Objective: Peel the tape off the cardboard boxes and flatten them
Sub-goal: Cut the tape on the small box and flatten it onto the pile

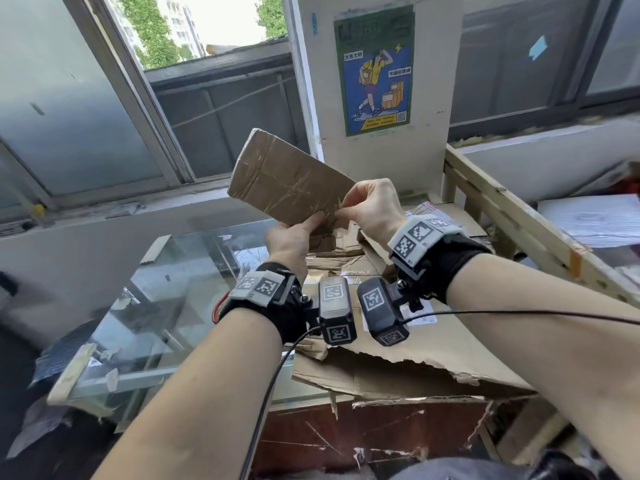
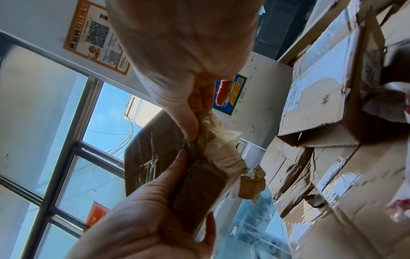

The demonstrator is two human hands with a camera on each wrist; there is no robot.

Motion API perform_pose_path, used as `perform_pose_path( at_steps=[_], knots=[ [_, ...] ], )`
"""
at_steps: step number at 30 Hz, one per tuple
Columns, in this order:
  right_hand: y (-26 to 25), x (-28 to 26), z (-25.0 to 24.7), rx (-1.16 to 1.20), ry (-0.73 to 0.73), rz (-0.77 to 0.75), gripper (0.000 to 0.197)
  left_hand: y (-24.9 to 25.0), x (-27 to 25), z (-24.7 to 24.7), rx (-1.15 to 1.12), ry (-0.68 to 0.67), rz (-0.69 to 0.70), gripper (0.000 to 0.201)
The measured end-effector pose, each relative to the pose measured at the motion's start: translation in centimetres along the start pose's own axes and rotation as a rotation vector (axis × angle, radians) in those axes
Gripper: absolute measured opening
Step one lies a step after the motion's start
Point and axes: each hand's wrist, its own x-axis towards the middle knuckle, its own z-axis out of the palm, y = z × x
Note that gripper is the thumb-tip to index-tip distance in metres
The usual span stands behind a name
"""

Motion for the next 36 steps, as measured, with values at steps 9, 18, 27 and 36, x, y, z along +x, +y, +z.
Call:
perform_pose_path(
  at_steps=[9, 18, 27, 36],
  knots=[
    [-0.3, -0.6, 1.0, -0.220, 0.062, -0.134, 0.019, 0.1, 0.3, 0.1, -0.009, 0.025, 0.080, 0.020],
    [-1.5, 0.4, 0.5, -0.255, 0.165, 0.010, 0.018, -0.7, 0.6, 0.1, 0.086, 0.020, 0.171, 0.033],
    [-0.9, 1.1, 0.3, 0.054, -0.001, 0.231, 0.012, -0.2, 1.1, -1.3, 0.218, 0.005, 0.228, 0.029],
    [-1.2, 0.7, 0.4, 0.013, -0.114, 0.157, 0.012, -0.4, 1.6, -1.3, 0.334, 0.085, 0.264, 0.041]
  ],
)
